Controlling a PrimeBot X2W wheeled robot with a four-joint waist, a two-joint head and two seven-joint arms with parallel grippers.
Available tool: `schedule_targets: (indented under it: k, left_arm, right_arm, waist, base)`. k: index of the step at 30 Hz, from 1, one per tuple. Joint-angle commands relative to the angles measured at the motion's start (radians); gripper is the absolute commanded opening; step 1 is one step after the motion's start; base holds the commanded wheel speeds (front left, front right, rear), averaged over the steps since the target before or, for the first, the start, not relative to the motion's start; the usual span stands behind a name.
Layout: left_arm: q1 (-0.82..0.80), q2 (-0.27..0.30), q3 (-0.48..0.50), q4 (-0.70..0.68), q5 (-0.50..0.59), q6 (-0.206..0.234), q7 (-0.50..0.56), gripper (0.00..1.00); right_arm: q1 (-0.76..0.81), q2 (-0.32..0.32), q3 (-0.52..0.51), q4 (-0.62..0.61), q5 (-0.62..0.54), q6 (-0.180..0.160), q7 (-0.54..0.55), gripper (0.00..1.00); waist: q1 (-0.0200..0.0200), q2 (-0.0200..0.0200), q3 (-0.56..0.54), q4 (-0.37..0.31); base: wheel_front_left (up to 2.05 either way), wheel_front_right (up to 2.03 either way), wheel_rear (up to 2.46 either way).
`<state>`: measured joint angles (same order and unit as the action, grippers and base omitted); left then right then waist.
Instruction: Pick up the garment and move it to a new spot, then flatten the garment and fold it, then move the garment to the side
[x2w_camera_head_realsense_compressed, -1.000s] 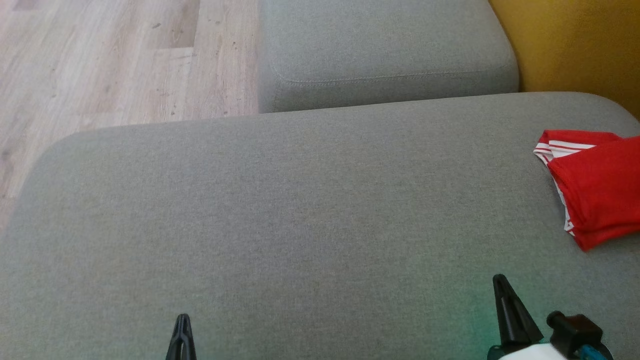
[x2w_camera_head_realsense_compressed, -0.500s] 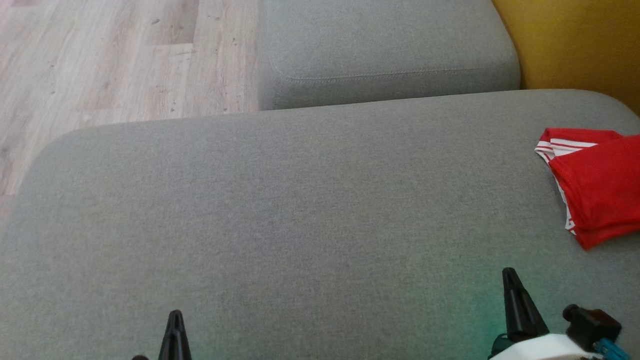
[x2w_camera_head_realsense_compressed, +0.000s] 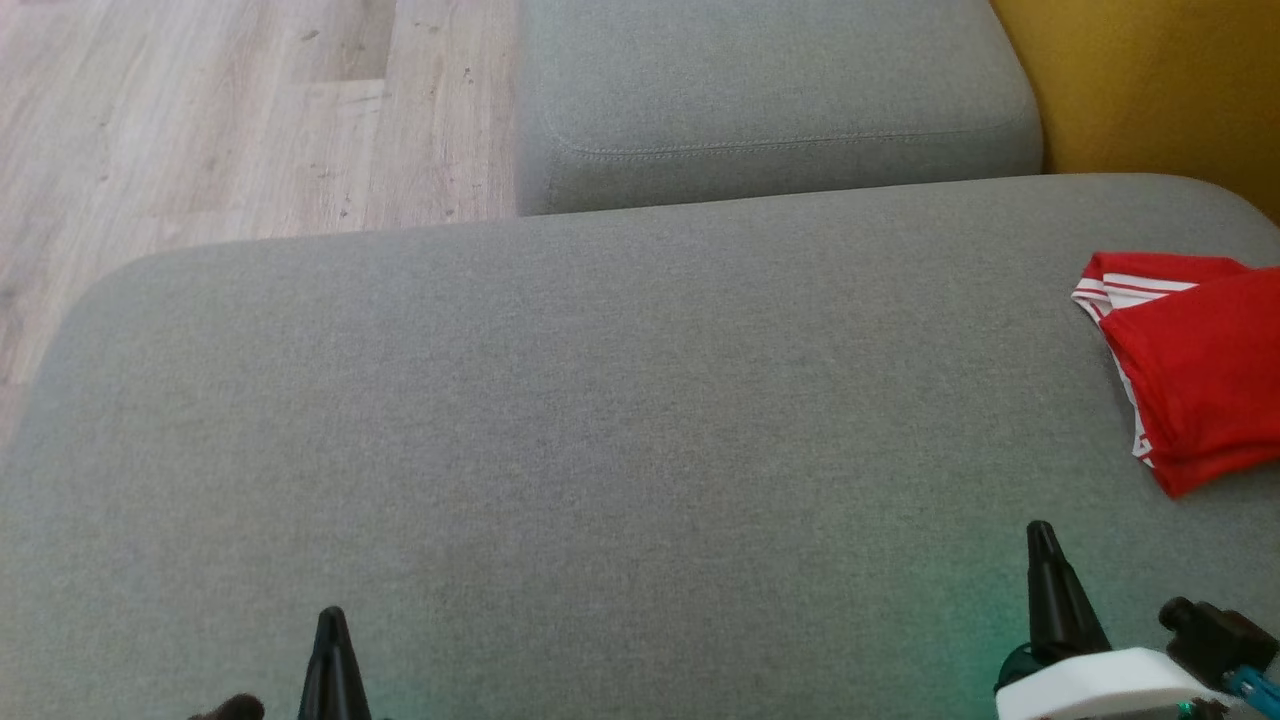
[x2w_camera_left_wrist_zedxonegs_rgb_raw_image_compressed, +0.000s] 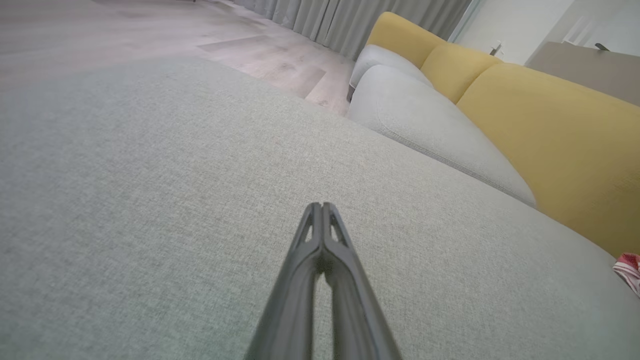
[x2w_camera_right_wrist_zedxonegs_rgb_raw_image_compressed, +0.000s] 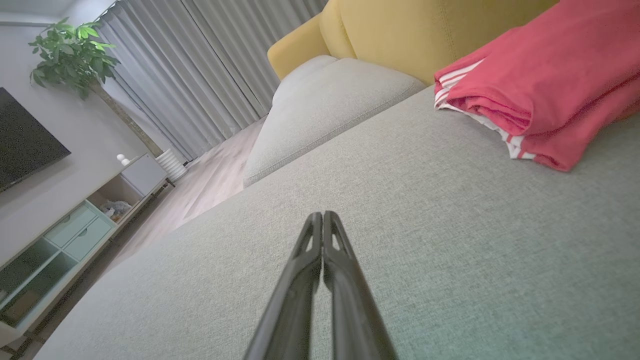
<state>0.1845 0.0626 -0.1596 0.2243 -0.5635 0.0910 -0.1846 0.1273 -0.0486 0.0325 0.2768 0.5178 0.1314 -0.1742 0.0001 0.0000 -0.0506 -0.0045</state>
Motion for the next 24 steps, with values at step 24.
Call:
schedule_targets:
  k: [24]
  left_arm:
    - [-0.11, 0.018, 0.07, -0.017, -0.307, -0.065, 0.068, 0.0]
  right_arm:
    - [-0.097, -0.021, -0.026, -0.033, 0.318, 0.0, 0.07, 0.0]
  waist:
    - [-0.0001, 0.0, 0.015, 0.001]
  base:
    - [0.0, 0.0, 0.0]
